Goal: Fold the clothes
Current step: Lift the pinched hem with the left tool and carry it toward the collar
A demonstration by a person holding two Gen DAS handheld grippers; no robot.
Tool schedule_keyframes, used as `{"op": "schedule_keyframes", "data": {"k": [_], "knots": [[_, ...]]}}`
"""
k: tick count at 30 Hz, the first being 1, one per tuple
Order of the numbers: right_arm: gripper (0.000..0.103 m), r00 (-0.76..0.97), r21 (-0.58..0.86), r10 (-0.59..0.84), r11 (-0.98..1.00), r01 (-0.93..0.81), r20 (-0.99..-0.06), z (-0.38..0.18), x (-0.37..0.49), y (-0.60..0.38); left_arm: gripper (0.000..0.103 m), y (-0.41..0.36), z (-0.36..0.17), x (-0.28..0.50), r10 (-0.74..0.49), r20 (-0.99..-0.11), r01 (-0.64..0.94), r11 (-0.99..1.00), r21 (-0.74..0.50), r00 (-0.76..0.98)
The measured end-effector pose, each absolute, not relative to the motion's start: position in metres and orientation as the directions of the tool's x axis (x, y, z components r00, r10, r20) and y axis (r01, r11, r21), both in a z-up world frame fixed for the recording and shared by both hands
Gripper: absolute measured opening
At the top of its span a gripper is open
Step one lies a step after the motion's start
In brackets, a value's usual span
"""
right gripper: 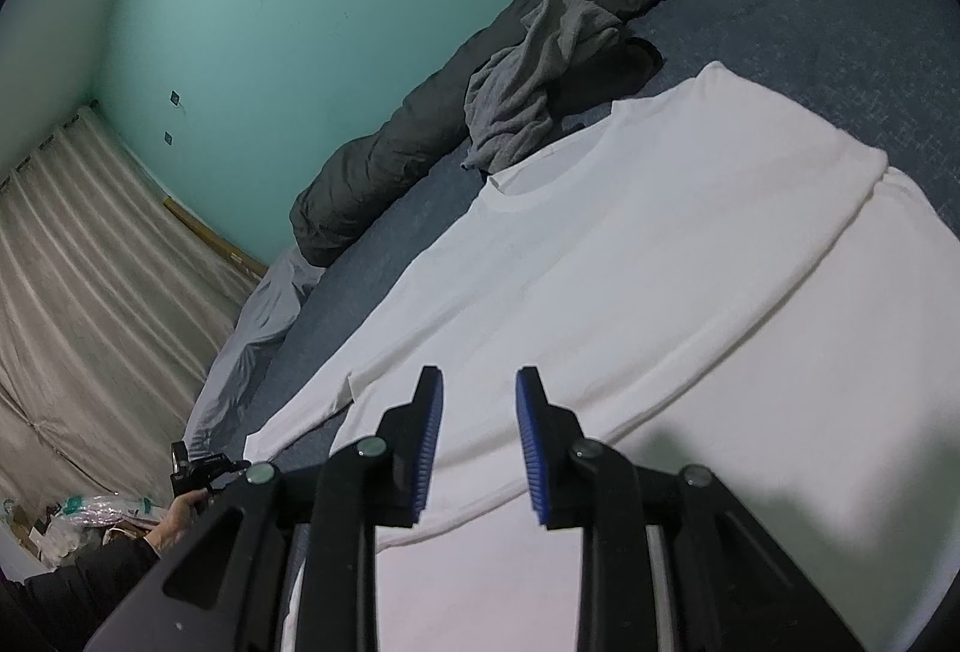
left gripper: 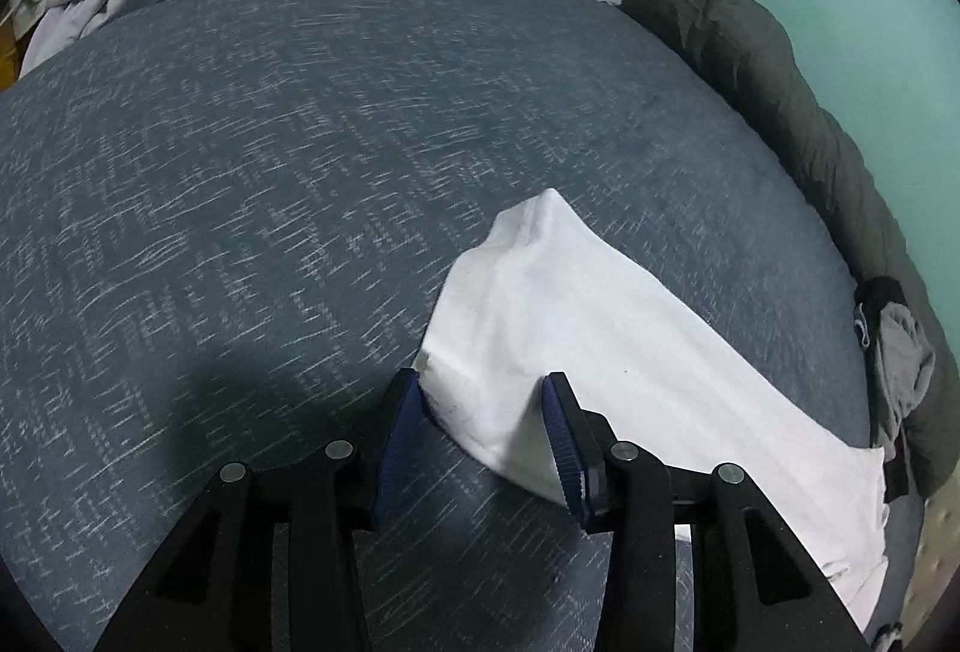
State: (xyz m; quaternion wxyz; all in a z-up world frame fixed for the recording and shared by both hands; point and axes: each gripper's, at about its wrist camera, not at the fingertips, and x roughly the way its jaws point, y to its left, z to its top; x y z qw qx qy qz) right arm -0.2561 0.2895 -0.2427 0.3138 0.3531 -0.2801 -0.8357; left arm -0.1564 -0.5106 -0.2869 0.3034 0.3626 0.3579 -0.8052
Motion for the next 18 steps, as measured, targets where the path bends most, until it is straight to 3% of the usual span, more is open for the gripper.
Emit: {"op": "schedule_keyframes", "data": {"k": [1,2,3,11,18], "knots": [[0.025,-0.553,0.689,-0.722,-0.647,0.326,-0.416,-0.243,-0.256,0.289,0.037,-0.51,-0.287,-0.158,-0.223,-0.801,0.743,-0.566,-0.357,-0.555],[0.025,-0.554,0.689,-0.721,-0.647,0.325,-0.416,-0.243,-0.257,0.29,0.019,-0.51,-0.286,-0.161,-0.217,-0.802,0.737,-0.574,-0.357,-0.557],[0.025,-0.556,0.69,-0.721,-0.647,0.324,-0.415,-0.244,-0.257,0.291,0.011,-0.508,-0.285,-0.164,-0.213,-0.802,0.732,-0.582,-0.354,-0.558],[0.025,-0.56,0.701,-0.722,-0.64,0.316,-0.407,-0.244,-0.259,0.296,0.008,-0.49,-0.264,-0.189,-0.195,-0.784,0.68,-0.644,-0.351,-0.589],[0.025,-0.561,0.719,-0.725,-0.627,0.299,-0.399,-0.246,-0.262,0.301,0.008,-0.455,-0.212,-0.221,-0.17,-0.737,0.591,-0.722,-0.359,-0.655]]}}
